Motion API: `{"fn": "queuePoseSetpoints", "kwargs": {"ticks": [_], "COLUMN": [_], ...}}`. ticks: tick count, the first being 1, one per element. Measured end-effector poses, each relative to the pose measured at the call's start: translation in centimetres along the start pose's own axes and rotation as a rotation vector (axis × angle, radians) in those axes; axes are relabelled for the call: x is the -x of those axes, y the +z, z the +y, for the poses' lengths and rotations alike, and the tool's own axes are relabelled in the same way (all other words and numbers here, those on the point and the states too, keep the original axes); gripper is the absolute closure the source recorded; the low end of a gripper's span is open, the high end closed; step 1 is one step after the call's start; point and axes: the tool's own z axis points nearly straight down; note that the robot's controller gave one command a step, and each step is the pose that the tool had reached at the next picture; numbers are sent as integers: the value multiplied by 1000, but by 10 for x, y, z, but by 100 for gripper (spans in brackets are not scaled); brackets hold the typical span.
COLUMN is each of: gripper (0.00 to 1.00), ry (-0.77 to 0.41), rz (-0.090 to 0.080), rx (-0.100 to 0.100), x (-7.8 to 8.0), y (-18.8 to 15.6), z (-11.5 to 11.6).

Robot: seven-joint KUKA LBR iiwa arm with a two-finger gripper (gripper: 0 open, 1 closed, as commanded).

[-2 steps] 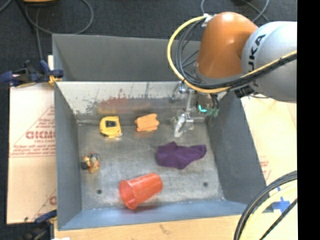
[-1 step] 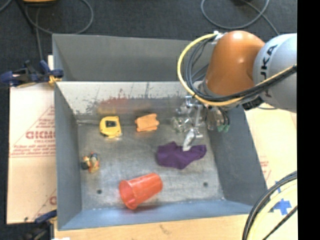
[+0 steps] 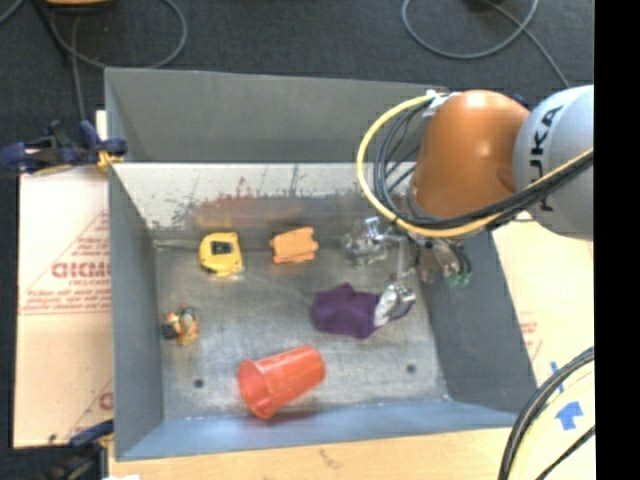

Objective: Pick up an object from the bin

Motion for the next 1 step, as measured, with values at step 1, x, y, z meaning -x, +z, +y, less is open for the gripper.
{"fn": "queuePoseSetpoints", "kwargs": {"ticks": [1], "gripper": [100], "ry": [-14], "rz": [1], "rx": [6], "x": [-22], "y": [100], "z": [-22]}}
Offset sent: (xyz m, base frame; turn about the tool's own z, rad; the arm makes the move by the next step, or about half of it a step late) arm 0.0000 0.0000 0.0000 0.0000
